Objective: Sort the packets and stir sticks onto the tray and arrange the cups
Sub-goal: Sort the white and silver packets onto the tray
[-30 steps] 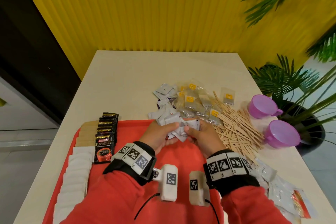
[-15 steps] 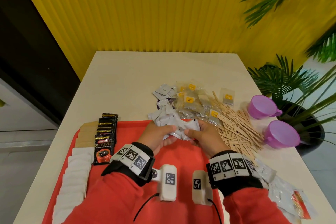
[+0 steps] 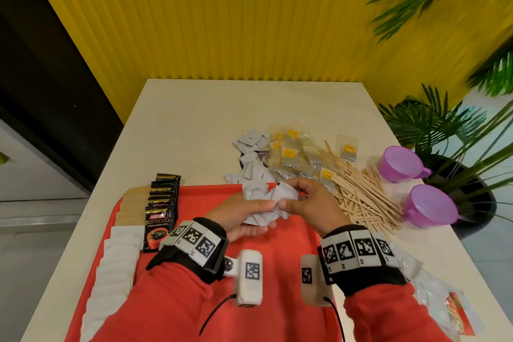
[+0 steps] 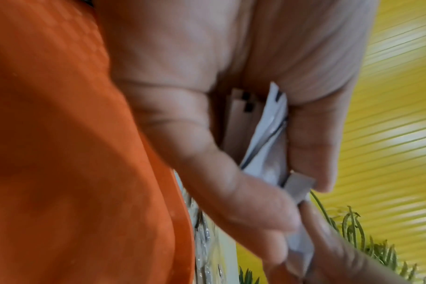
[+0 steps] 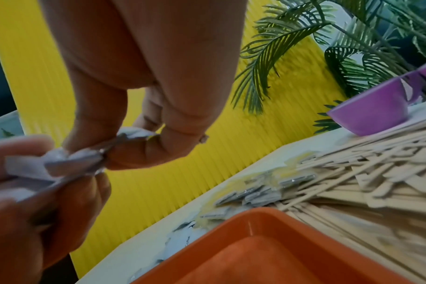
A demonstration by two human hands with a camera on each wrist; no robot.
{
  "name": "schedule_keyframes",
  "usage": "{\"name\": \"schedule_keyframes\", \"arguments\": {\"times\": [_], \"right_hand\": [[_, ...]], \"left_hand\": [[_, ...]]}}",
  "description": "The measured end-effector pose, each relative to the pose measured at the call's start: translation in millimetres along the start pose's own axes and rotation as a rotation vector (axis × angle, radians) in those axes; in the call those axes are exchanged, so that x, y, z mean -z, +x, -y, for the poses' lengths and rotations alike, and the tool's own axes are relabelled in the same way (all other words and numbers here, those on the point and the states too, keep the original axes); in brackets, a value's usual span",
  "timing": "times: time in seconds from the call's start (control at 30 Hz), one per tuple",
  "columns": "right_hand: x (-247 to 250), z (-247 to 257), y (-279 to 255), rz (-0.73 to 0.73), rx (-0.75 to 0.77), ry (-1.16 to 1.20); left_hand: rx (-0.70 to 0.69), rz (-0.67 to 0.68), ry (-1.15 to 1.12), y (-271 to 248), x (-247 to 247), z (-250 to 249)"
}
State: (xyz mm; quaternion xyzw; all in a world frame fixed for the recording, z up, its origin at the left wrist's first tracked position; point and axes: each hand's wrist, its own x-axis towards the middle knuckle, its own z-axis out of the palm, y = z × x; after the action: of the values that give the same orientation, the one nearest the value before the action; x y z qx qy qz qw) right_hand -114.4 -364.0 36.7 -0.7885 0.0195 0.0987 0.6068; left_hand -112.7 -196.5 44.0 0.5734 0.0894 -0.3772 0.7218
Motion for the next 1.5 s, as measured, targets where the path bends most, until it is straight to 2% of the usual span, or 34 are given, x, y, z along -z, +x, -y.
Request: {"name": "schedule_keyframes", "arguments": {"times": [0.2,0.37,0.63,0.8,0.97,1.03,1.13,1.2,1.33,1.5], "right_hand": [[0,-4,1,-0.155,0.016,0.148],[-5,-4,-1,-0.097,0.051,0.147],[-7,-5,-1,-0.194,0.066,0.104],[-6,1,-4,-0.159,0.057,0.181],[-8,2,-5,0.021,0.103,0.035],[-13,3,-5,-0.002,0.144,-0.097],[-16,3,-3,-0.120,0.208,-0.198],[-13,3,-1,-0.150,0.184,-0.162],[-10,-1,2,-0.120,0.111,-0.157],[-13,-10,6,-0.105,-0.014,0.037]], "left_hand": [[-0.074,-0.073,-0.166,1,1,1],[-0.077,-0.094,-0.176,5,-5,1],[-0.124,-0.105,-0.125,4,-4,0],[-0.124,-0.108,-0.159,2,-4,-1],[-0.114,-0.144,-0.311,5,2,-3],[-0.107,-0.139,-0.316,5,1,-4],[-0.090,-0.138,-0.349,6,0,-4],[-0.097,-0.174,-0.376,8,3,-4],[-0.130,-0.212,-0.379,12,10,-1],[-0.122,-0.150,-0.282,15,12,9]]}}
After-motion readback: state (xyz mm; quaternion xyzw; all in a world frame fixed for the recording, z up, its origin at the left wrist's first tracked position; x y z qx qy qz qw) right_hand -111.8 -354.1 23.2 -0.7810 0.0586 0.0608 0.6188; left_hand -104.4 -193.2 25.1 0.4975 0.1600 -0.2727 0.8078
